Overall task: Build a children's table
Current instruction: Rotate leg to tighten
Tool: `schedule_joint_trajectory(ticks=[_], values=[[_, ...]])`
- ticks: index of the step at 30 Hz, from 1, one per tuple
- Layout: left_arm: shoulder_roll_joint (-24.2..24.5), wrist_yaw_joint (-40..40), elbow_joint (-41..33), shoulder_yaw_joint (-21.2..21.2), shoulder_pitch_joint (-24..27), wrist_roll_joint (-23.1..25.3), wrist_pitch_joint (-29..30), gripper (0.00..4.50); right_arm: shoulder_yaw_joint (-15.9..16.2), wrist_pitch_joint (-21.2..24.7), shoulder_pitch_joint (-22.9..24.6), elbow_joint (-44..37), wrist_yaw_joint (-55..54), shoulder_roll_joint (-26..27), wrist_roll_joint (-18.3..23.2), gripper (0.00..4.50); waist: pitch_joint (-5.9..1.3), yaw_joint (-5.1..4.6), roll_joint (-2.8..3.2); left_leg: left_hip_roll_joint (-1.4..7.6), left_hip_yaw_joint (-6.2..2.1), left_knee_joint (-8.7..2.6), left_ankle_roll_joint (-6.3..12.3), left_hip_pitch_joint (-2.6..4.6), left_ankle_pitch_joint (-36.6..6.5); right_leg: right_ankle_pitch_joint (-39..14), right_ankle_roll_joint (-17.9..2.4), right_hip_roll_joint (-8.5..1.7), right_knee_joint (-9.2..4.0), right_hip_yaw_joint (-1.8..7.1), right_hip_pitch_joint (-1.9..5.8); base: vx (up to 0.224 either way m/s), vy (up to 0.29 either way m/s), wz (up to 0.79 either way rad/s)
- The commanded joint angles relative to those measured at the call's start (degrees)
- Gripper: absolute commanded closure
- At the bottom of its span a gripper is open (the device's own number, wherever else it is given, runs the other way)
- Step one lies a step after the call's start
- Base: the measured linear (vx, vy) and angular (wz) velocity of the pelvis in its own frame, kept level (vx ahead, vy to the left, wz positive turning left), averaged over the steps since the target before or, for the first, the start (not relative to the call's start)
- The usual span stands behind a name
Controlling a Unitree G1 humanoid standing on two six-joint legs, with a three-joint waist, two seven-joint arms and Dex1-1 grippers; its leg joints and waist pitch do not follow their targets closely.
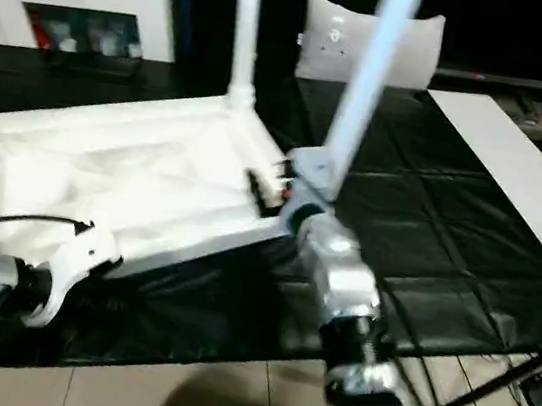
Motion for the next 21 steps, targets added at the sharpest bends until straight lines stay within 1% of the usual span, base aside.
schedule_joint_trajectory(ticks=[1, 3, 4, 5, 6, 7, 9, 10, 11, 12, 13, 14, 16, 17, 18, 19, 20, 21], values=[[-0.42, 5.29, 4.11, 1.46, -0.38, 3.7, -1.53, 3.26, -3.84, -1.88, -1.0, 2.79, -2.96, -3.39, -0.16, 0.0, -3.43, -0.58, 0.54, 1.45, -0.12, -4.29, -0.06, 0.28, -11.35, -17.6, -8.25, -2.38, -3.88, 3.23, 2.87, 0.0, 0.0, 0.0], [-1.56, 7.39, 4.89, 2.43, -0.88, 4.0, -2.42, 3.26, -5.06, -3.2, -2.0, 5.02, -3.61, -5.42, -0.1, 0.0, -3.45, -0.36, 0.54, 1.41, -0.09, -4.19, -0.05, 0.46, -12.6, -20.18, -7.35, -2.44, -4.22, 3.17, 2.69, 0.0, 0.0, 0.0], [-1.58, 7.43, 4.91, 2.45, -0.9, 4.01, -2.43, 3.26, -5.08, -3.23, -2.02, 5.08, -3.63, -5.46, -0.1, 0.0, -3.42, -0.34, 0.5, 1.37, -0.07, -4.13, -0.06, 0.53, -13.13, -21.02, -7.27, -2.45, -4.37, 3.11, 2.56, 0.0, 0.0, 0.0], [-2.29, 9.26, 5.26, 2.75, -1.48, 3.95, -3.1, 3.26, -6.26, -4.78, -3.11, 7.67, -3.89, -7.65, -0.34, 0.0, -3.44, -0.17, 0.53, 1.28, -0.01, -3.99, -0.12, 0.72, -13.78, -22.19, -6.72, -2.37, -4.51, 3.05, 2.45, 0.0, 0.0, 0.0], [-2.62, 9.81, 5.42, 2.85, -1.73, 3.9, -3.4, 3.26, -6.67, -5.23, -3.47, 8.48, -3.93, -8.46, -0.39, 0.0, -3.29, -0.17, 0.55, 1.24, -0.01, -3.96, -0.06, 0.8, -14.87, -23.7, -6.33, -2.23, -4.77, 2.88, 2.26, 0.0, 0.0, 0.0], [-3.19, 10.48, 5.68, 3.11, -2.03, 3.87, -3.91, 3.26, -7.09, -5.64, -3.77, 9.13, -3.84, -9.34, -0.36, 0.0, -3.38, -0.13, 0.5, 1.19, 0.03, -3.86, 0.01, 0.87, -15.1, -24.09, -6.09, -2.23, -4.85, 2.83, 2.22, 0.0, 0.0, 0.0], [-4.47, 12.1, 6.68, 3.41, -2.94, 4.06, -5.38, 3.26, -7.86, -6.72, -4.55, 10.79, -3.71, -11.15, -0.47, 0.0, -3.45, -0.17, 0.35, 1.14, -0.12, -3.83, 0.41, 0.38, -14.66, -24.34, -5.4, -2.16, -4.85, 2.61, 2.5, 0.0, 0.0, 0.0], [-5.27, 13.15, 7.35, 3.51, -3.53, 4.25, -6.48, 3.26, -8.21, -7.32, -5.01, 11.69, -3.58, -12.14, -0.51, 0.0, -3.52, -0.16, 0.34, 1.16, -0.18, -3.82, 0.44, 0.29, -14.44, -24.08, -5.36, -2.19, -4.76, 2.6, 2.58, 0.0, 0.0, 0.0], [-5.75, 13.8, 7.79, 3.55, -3.89, 4.37, -7.21, 3.26, -8.39, -7.71, -5.31, 12.29, -3.51, -12.74, -0.53, 0.0, -3.67, -0.19, 0.26, 1.17, -0.26, -3.79, 0.64, 0.05, -13.74, -23.1, -5.49, -2.2, -4.61, 2.53, 2.74, 0.0, 0.0, 0.0], [-6.74, 14.79, 8.34, 3.89, -4.38, 4.32, -8.01, 3.26, -8.57, -8.15, -5.63, 12.87, -3.33, -13.45, -0.5, 0.0, -3.76, -0.14, 0.37, 1.2, -0.31, -3.77, 0.66, -0.1, -13.18, -22.04, -5.72, -2.31, -4.47, 2.56, 2.87, 0.0, 0.0, 0.0], [-7.41, 15.53, 8.76, 4.12, -4.67, 4.25, -8.61, 3.26, -8.62, -8.6, -5.91, 13.45, -3.21, -13.87, -0.44, 0.0, -3.78, -0.32, 0.14, 1.16, -0.27, -3.73, 0.95, -0.4, -12.43, -20.69, -5.99, -2.22, -4.35, 2.53, 3.04, 0.0, 0.0, 0.0], [-9.21, 17.82, 9.84, 4.91, -5.13, 4.14, -11.26, 3.26, -8.69, -9.68, -6.48, 14.95, -3.29, -14.81, -0.34, 0.0, -3.95, -0.32, 0.12, 1.09, -0.21, -3.58, 1.33, -0.43, -11.64, -19.54, -6.44, -2.24, -4.24, 2.52, 3.07, 0.0, 0.0, 0.0], [-9.89, 18.79, 10.32, 5.32, -5.24, 4.01, -12.33, 3.26, -8.74, -10.18, -6.75, 15.74, -3.53, -15.18, -0.31, 0.0, -4.27, -0.32, 0.05, 1.1, -0.19, -3.38, 2.03, -0.79, -9.41, -16.16, -7.7, -2.31, -3.77, 2.57, 3.37, 0.0, 0.0, 0.0], [-11.67, 21.78, 10.81, 6.82, -4.74, 3.62, -15.06, 3.26, -8.75, -11.35, -6.61, 16.0, -3.08, -15.34, -0.4, 0.0, -4.45, -0.3, 0.09, 1.12, -0.15, -3.25, 2.64, -0.93, -7.35, -13.14, -8.53, -2.24, -3.31, 2.62, 3.43, 0.0, 0.0, 0.0], [-12.11, 22.4, 10.85, 7.22, -4.57, 3.49, -15.6, 3.26, -8.7, -11.58, -6.46, 15.8, -2.88, -15.28, -0.44, 0.0, -4.38, -0.52, -0.15, 1.07, -0.07, -3.14, 3.48, -1.3, -6.3, -11.64, -9.17, -2.1, -3.27, 2.54, 3.52, 0.0, 0.0, 0.0], [-12.96, 23.25, 10.69, 7.94, -4.17, 3.11, -16.44, 3.26, -8.37, -11.86, -6.06, 15.09, -2.02, -14.91, -0.45, 0.0, -4.39, -0.41, -0.11, 1.1, 0.0, -3.05, 3.72, -1.23, -6.17, -12.06, -9.21, -2.22, -3.39, 2.52, 3.47, 0.0, 0.0, 0.0], [-13.97, 23.96, 10.26, 8.85, -3.69, 2.5, -16.83, 3.26, -7.9, -11.96, -5.53, 14.17, -1.16, -14.47, -0.49, 0.0, -4.5, -0.58, 0.02, 1.14, -0.01, -2.95, 4.26, -1.4, -5.34, -11.44, -9.69, -2.29, -3.22, 2.55, 3.56, 0.0, 0.0, 0.0], [-15.05, 24.63, 9.68, 9.89, -3.16, 1.75, -16.9, 3.06, -7.39, -11.93, -4.95, 13.19, -0.41, -14.03, -0.56, 0.0, -4.41, -0.7, 0.31, 1.2, 0.08, -2.9, 4.56, -1.39, -5.19, -10.82, -10.18, -2.23, -3.31, 2.55, 3.5, 0.0, 0.0, 0.0]])
